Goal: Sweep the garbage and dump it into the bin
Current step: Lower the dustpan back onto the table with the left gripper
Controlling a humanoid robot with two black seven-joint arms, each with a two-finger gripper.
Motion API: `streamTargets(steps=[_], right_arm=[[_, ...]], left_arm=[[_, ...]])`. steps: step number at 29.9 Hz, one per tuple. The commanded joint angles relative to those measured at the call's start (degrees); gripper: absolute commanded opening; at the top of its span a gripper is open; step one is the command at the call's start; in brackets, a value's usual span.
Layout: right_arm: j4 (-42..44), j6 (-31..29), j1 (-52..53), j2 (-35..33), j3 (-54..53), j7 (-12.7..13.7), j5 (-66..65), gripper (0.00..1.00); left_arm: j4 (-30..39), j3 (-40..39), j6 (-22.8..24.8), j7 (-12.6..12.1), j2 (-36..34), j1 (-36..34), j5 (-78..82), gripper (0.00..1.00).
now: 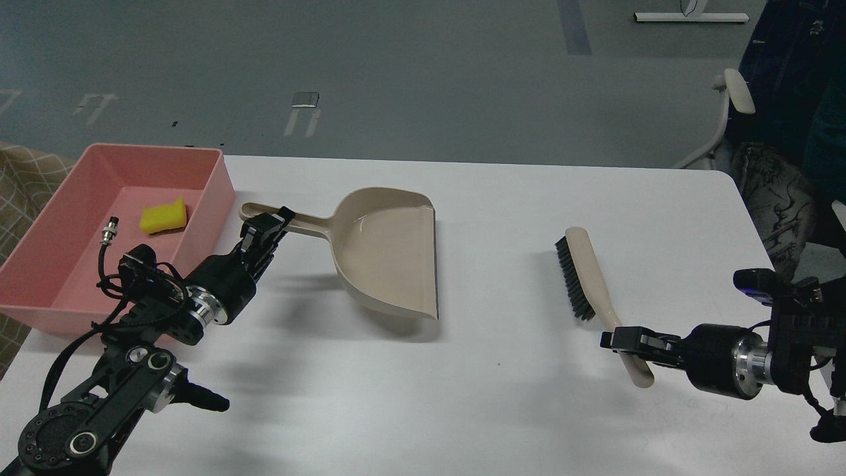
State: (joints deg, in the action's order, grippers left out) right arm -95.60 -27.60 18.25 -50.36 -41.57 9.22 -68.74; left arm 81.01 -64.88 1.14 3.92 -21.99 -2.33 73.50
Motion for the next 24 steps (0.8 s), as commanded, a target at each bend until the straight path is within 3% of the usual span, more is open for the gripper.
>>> streamTargets(steps=[1, 15, 16, 19, 21, 22, 23, 24], right_arm=[[0.0, 0.0, 0.0, 0.1, 0.0, 0.0, 0.0, 0.00], [0.1, -0.1, -0.3, 0.1, 0.1, -0.1, 0.1, 0.00], [0.2, -0.1, -0.4, 0.1, 0.1, -0.1, 0.1, 0.00], [0.2, -0.1, -0.5, 0.1, 0.2, -0.1, 0.0, 0.00], [0.2, -0.1, -0.5, 0.1, 0.2, -0.1, 0.1, 0.00], [0.3, -0.1, -0.8, 0.1, 0.2, -0.1, 0.0, 0.00], [0.3, -0.1, -0.8, 0.2, 0.1, -0.1, 0.0, 0.00], [0.4, -0.1, -0.9, 0.2, 0.2, -0.1, 0.0, 0.00]], left_arm=[[-1.4, 0.0, -0.3, 0.1, 1.4, 0.0, 0.6, 0.00], [-3.6, 0.1, -0.2, 0.9, 3.9, 0.1, 1.3, 0.01], [-3.6, 0.1, -0.3, 0.9, 4.0, 0.1, 1.3, 0.19], [-3.6, 0.1, -0.2, 0.9, 4.0, 0.1, 1.2, 0.54], [-3.6, 0.1, -0.1, 0.8, 4.0, 0.2, 1.1, 0.70], [-3.6, 0.2, 0.2, 0.7, 4.0, 0.3, 0.7, 0.91], [-3.7, 0.4, 0.3, 0.7, 3.9, 0.3, 0.5, 1.00], [-3.8, 1.7, 0.3, 0.7, 3.8, 0.2, 0.2, 1.00]])
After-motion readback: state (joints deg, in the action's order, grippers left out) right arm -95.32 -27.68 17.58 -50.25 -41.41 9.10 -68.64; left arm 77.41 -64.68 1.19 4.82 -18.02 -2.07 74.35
